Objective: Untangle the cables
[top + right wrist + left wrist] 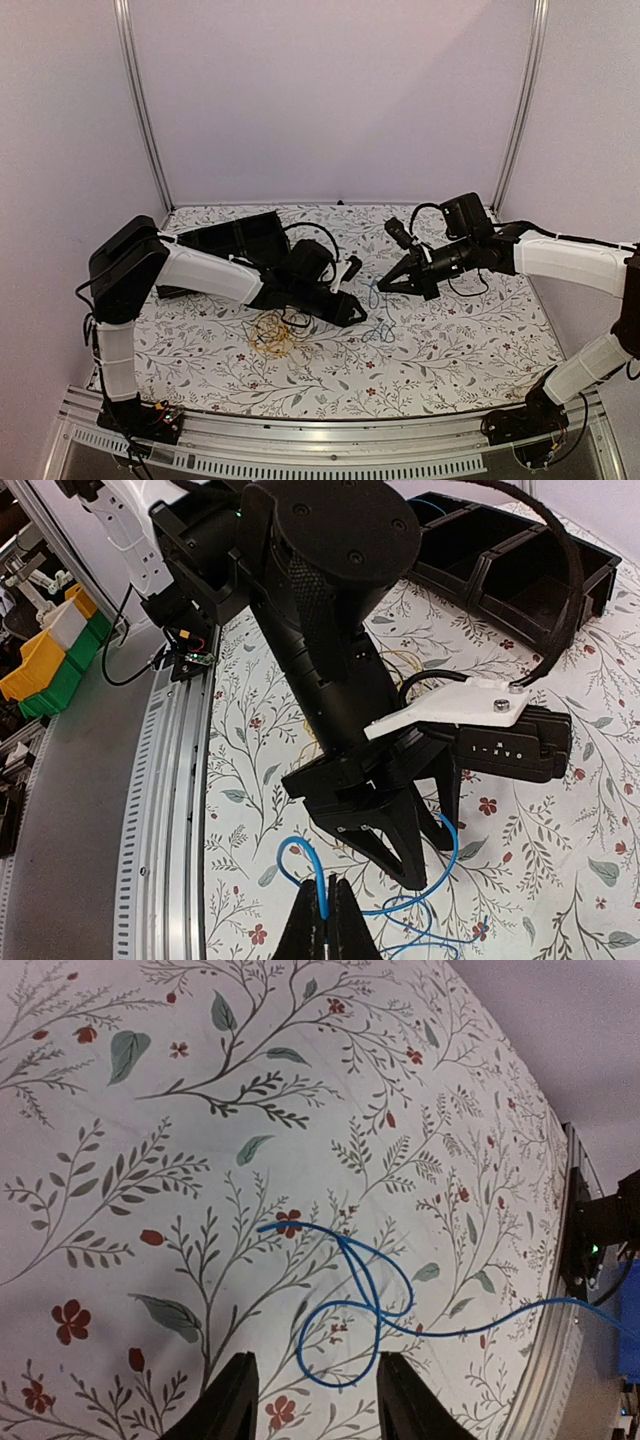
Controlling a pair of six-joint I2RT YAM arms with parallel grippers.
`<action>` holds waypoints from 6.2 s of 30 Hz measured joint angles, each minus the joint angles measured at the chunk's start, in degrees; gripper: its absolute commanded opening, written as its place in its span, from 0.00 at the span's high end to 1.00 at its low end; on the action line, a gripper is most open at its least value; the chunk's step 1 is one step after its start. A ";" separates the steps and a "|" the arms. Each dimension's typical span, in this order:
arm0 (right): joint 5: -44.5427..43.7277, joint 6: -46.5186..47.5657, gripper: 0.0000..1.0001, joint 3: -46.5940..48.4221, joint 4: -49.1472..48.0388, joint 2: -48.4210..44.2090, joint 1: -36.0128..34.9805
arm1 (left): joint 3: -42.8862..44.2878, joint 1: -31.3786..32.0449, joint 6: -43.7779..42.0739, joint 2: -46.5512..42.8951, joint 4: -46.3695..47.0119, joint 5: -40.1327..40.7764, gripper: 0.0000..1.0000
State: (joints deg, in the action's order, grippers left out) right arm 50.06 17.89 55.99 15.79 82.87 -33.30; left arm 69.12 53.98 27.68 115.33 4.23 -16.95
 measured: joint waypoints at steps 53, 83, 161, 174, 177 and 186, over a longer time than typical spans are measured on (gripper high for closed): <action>-15.58 -0.85 1.00 -1.90 -4.46 0.83 11.72 | -27.67 -30.75 -1.79 -56.92 -13.29 24.41 1.00; -11.52 -1.09 1.00 13.75 2.71 3.52 9.49 | -23.85 -30.40 -10.62 -53.81 -13.00 4.17 0.76; -12.28 3.56 0.61 17.73 10.03 16.81 3.58 | -7.63 -7.76 -19.71 -23.45 -11.85 12.39 0.54; -14.29 8.61 0.61 17.22 11.63 15.37 3.87 | 6.75 -1.64 -35.01 -4.26 -22.47 20.35 0.56; -14.51 8.96 0.61 17.22 11.89 15.37 4.35 | 7.80 -1.09 -37.57 -2.21 -22.80 21.86 0.62; -14.56 8.98 0.62 17.22 12.33 15.37 5.99 | 9.55 -0.61 -44.26 0.48 -21.03 27.85 1.00</action>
State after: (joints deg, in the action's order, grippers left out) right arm 35.51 26.87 73.21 28.12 98.24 -27.31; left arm 78.67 53.36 -16.58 115.81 -16.80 10.90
